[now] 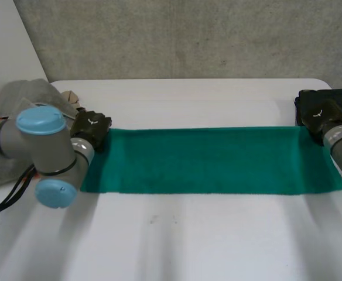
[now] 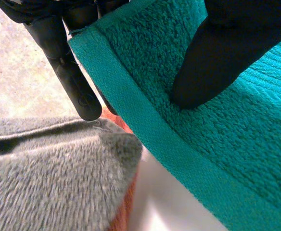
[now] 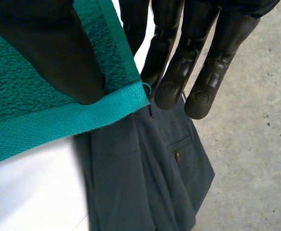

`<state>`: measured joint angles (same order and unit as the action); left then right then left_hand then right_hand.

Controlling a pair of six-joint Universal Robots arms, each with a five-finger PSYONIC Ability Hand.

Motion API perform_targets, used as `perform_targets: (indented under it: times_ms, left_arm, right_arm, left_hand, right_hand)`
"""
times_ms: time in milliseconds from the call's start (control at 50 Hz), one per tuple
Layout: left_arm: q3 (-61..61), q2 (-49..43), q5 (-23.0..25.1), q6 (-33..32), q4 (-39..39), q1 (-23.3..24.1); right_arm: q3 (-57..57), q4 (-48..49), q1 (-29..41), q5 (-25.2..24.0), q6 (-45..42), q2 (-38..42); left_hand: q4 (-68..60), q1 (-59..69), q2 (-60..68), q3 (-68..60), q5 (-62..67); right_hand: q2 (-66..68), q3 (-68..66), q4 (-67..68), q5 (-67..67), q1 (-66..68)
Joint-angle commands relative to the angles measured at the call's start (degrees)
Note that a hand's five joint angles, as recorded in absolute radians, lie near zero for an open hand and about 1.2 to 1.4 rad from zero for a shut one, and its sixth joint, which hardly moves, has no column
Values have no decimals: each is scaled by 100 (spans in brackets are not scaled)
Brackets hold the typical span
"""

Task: Fold the laundry.

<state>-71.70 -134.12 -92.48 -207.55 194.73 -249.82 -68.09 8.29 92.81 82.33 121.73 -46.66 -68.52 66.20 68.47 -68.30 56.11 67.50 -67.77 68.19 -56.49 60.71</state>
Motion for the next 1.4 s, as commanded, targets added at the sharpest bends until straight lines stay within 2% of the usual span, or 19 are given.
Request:
perform_targets:
  times_ms: [20,60,140,220,340,400,460,620,780,820,840,880,980,1160,1180,1200,1320,1400]
  left_arm:
    - [560,-422,2,-171,126,170]
    - [587,-387,-33,-233,284,231]
    - [473,-168,-86,-207,399,258]
    - [-88,314,-77,-198,390,249]
    - [-905,1088,-42,-154,390,232]
    - [-1205,1317,-33,-119,417,232]
    - [-1618,1598,2,30,460,249]
    - [-1900,1705,28,321,461,284]
    - [-1909,1714,28,321,461,390]
    - [-1909,1731,28,321,461,399]
    - [-1918,1731,28,321,461,399]
    - [-1918,1740,28,321,461,399]
    - [-1944,1854,20,330,461,381]
    - [-2023,2056,28,330,461,355]
    - [-2032,2056,28,330,469,355]
    - [-2041,2065,28,338,461,355]
    - [-2111,2065,20,365,469,399]
    - [-2199,2083,28,391,469,408]
  right_arm:
    - [489,129,263,775,35,482]
    - [428,251,324,942,131,413]
    - [42,314,404,812,640,-17]
    - [-844,261,325,32,1580,-1184]
    - [-1767,-1,-359,-1058,1960,-1837]
    - [-2032,-213,-650,-1359,1943,-1908]
    - [-2383,-494,-1088,-1710,1890,-1979]
    - [-2684,-451,-1529,-2010,1556,-1838]
    - [-2517,-284,-1626,-2133,1362,-1223]
    - [-2455,-266,-1626,-2133,1354,-1118]
    - [-2403,-257,-1626,-2133,1354,-1013]
    - [-2359,-240,-1626,-2098,1354,-977]
    - [-2288,-187,-1872,-2063,1354,-1012]
    - [-2288,-257,-2751,-2212,1204,-1258]
    - [-2375,-275,-2795,-2299,1126,-1275]
    - [-2419,-284,-2795,-2378,1099,-1267]
    - [-2744,-301,-2778,-3282,1134,-1355]
    - [-2771,-310,-2743,-3495,1125,-1372]
  left_hand:
    - [5382,-5150,-5377,5361,-5141]
    - [5852,-5620,-5847,5830,-5611]
    - [5852,-5620,-5847,5830,-5611]
    - [5852,-5620,-5847,5830,-5611]
    - [5852,-5620,-5847,5830,-5611]
    - [5852,-5620,-5847,5830,-5611]
    - [5852,-5620,-5847,5830,-5611]
    - [5852,-5620,-5847,5830,-5611]
    - [5852,-5620,-5847,5830,-5611]
    - [5852,-5620,-5847,5830,-5611]
    - [5852,-5620,-5847,5830,-5611]
    - [5852,-5620,-5847,5830,-5611]
    - [5852,-5620,-5847,5830,-5611]
    - [5852,-5620,-5847,5830,-5611]
    - [5852,-5620,-5847,5830,-5611]
    - [5852,-5620,-5847,5830,-5611]
    - [5852,-5620,-5847,5830,-5611]
    - [5852,-5620,-5847,5830,-5611]
  right_hand:
    - [-5750,5777,-5819,5649,-5071]
    - [-5750,5777,-5819,5649,-5071]
    - [-5750,5777,-5819,5649,-5071]
    - [-5750,5777,-5819,5649,-5071]
    - [-5750,5777,-5819,5649,-5071]
    - [-5750,5777,-5819,5649,-5071]
    - [-4569,4596,-4638,4468,-3890]
    - [-4262,4289,-4330,4161,-3582]
    - [-3404,3432,-3473,3303,-2725]
    - [-2751,2779,-2820,2650,-2072]
    - [-732,760,-801,631,-53]
    - [1243,-1215,1174,-1344,1922]
    - [1250,-1223,1181,-1351,1929]
    - [1250,-1223,1181,-1351,1929]
    - [-1309,1336,-1377,1208,-629]
    - [-2300,2327,-2369,2199,-1621]
    - [-2845,2873,-2914,2744,-2166]
    - [-3788,3816,-3857,3687,-3109]
